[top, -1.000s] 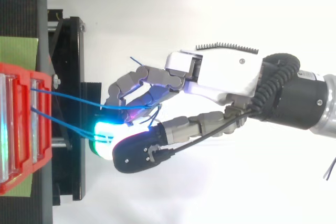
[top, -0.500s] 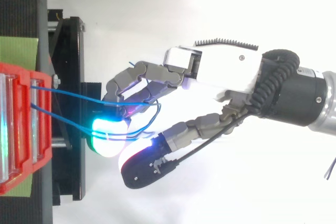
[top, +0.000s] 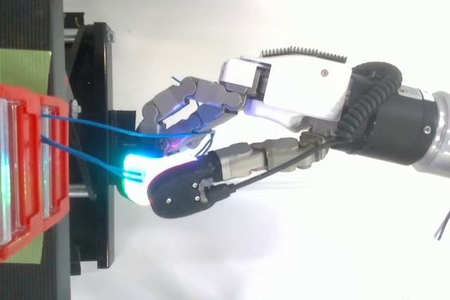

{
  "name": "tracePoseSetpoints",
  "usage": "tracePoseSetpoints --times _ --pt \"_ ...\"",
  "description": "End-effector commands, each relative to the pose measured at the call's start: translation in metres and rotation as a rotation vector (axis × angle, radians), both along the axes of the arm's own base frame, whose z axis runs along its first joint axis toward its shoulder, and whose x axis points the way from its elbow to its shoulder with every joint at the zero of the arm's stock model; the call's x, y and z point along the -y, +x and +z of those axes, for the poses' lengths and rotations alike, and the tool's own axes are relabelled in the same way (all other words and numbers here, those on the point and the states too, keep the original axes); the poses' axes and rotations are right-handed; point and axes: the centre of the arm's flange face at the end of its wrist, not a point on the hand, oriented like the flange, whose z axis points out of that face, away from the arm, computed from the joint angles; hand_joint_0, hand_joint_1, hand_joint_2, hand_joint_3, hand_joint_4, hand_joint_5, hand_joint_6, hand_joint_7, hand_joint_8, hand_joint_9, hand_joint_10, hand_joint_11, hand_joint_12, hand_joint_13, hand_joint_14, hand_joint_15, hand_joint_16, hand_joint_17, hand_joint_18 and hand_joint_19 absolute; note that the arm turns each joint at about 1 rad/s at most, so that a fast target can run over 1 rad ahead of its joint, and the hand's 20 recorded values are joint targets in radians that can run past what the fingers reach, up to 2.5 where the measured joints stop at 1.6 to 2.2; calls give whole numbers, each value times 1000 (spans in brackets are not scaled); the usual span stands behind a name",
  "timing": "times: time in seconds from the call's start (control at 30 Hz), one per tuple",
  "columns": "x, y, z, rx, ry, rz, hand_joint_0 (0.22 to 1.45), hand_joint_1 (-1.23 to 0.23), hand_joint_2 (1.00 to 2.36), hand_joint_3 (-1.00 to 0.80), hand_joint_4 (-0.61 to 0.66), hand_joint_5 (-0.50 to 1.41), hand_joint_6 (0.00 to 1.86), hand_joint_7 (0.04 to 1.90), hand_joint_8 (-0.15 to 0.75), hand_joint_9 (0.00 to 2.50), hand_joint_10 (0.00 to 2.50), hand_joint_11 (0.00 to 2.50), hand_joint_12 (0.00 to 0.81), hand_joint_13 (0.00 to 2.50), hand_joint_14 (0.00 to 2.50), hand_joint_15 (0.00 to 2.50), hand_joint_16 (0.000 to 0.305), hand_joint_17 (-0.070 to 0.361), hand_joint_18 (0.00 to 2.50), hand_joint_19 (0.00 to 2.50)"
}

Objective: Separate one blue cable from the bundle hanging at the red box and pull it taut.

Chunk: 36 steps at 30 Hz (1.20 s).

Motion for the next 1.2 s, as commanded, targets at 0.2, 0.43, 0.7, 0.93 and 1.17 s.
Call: tracePoseSetpoints --times 0.2,0.43,0.7,0.93,1.17 --pt "0 0 0 2 -1 -1 676 -734 1016 -315 107 -246 924 878 288 762 20 708 332 753 15 395 46 103 704 525" --pt "-1 1 0 4 -9 1 743 -844 1000 -500 105 -233 925 880 266 817 22 748 320 776 16 391 44 99 707 482" --pt "0 2 0 15 -26 -4 490 -806 1000 -500 151 -237 904 840 281 825 21 745 346 784 17 419 50 113 711 508" --pt "0 2 1 16 -38 -5 587 -455 1000 -500 121 -225 877 875 282 878 22 729 341 787 16 431 46 104 711 568" --pt "-1 2 1 16 -41 -5 653 -661 1018 -310 59 -225 908 934 284 861 22 735 334 775 16 419 46 103 704 540"
